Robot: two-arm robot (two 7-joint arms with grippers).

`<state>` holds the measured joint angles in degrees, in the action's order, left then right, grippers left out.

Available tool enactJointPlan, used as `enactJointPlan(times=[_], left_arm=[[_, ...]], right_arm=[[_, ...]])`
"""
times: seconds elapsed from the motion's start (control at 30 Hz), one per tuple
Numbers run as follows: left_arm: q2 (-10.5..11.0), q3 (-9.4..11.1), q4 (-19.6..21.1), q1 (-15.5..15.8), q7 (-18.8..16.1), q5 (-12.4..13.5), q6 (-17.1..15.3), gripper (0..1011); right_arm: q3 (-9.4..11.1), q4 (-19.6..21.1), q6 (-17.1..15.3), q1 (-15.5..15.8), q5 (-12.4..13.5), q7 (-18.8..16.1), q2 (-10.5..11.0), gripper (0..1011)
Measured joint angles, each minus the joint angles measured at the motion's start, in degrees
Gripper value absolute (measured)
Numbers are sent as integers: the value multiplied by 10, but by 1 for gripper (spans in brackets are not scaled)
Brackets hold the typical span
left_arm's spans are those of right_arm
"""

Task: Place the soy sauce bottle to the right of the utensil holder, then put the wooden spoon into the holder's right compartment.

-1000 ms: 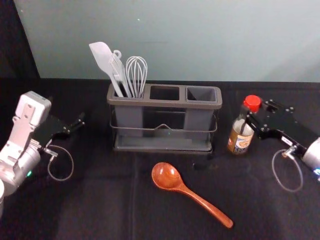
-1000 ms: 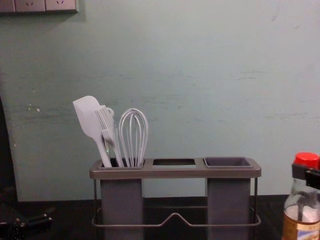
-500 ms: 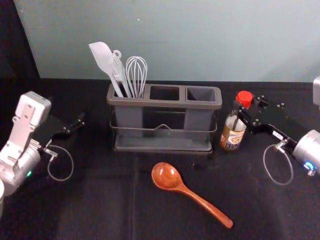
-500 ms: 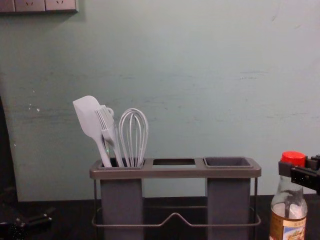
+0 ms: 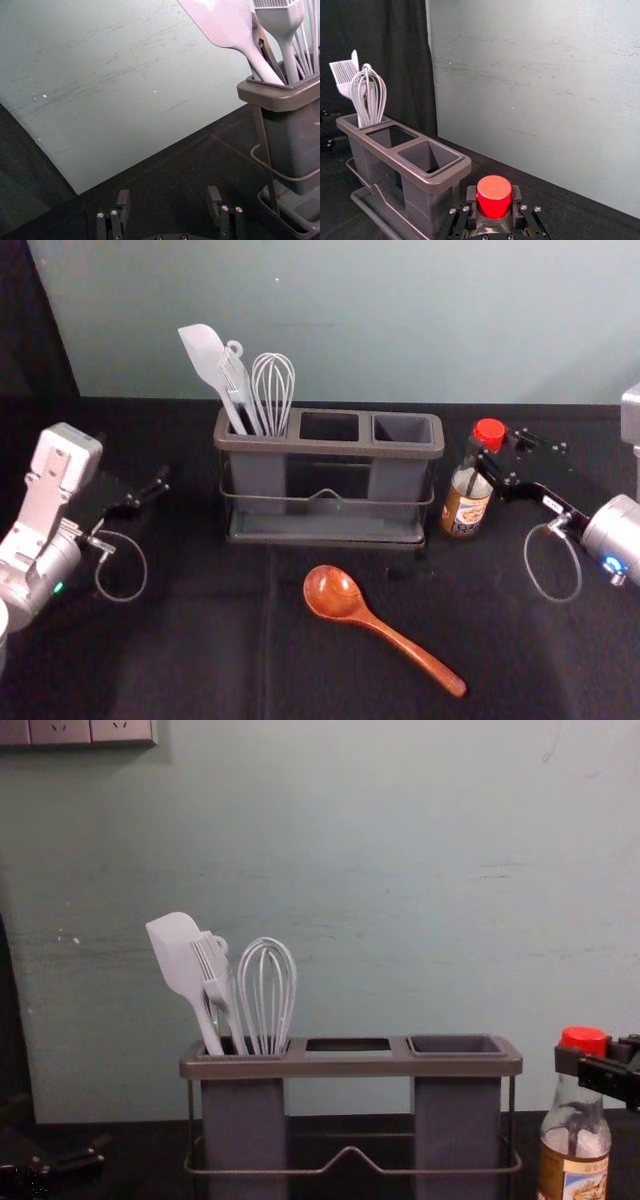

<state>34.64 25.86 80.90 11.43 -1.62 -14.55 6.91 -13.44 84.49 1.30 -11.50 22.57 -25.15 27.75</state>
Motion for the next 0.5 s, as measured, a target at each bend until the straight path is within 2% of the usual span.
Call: enactJointPlan(times=[0.37,0.47,0.5], left_arm=[[0,0,0,0,0,0,0,1005],[0,0,0,0,0,0,0,1005],[0,0,0,0,0,0,0,1005]], right_arm=[[0,-2,1,-1,0,0,-1,387],[0,-2,0,-1,-1,0,0,429],[0,-2,0,-1,-1,0,0,472]])
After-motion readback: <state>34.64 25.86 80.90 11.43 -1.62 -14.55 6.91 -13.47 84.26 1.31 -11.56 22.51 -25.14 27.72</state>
